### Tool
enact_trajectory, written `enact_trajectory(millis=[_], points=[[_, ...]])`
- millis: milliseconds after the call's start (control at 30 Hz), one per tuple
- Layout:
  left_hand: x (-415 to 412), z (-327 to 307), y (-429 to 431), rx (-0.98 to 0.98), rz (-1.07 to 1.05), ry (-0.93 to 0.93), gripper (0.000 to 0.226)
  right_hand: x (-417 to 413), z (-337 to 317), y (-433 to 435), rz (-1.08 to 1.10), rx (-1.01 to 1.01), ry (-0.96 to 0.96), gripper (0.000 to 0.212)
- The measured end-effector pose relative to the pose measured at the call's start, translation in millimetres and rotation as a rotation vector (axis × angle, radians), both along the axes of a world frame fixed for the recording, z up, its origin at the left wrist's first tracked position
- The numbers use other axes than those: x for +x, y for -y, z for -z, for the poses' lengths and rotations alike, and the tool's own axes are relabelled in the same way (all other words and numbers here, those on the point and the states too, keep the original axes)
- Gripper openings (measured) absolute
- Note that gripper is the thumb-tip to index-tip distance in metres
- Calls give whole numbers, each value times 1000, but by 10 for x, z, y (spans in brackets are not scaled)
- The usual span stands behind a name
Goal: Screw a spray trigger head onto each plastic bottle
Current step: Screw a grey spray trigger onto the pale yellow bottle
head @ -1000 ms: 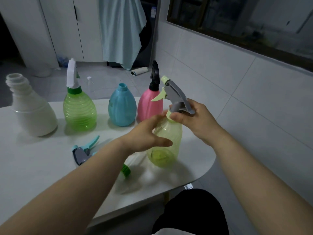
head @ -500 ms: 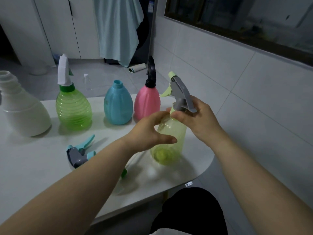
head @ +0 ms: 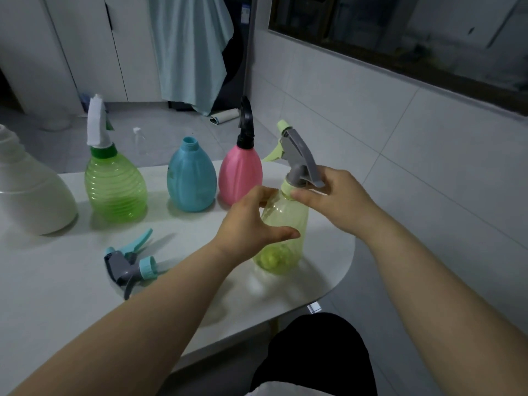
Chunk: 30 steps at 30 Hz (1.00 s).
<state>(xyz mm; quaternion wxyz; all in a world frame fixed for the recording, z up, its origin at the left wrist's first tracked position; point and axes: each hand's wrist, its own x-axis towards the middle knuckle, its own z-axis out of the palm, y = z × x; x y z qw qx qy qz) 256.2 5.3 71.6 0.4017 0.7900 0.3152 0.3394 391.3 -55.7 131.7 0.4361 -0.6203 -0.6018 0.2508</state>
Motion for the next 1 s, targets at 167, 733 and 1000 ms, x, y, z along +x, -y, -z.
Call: enact_trajectory(millis=[167,733,1000], points=[[10,-6,9,7,-6,-3,70,-92,108,-37,161,110,-13,25],[20,2,-5,-19,0,-2,69,-62,45,-89,109,147,-32,28],[24,4,-10,-38,23,16,69,45,-5,-29,-133,1,-195,24]])
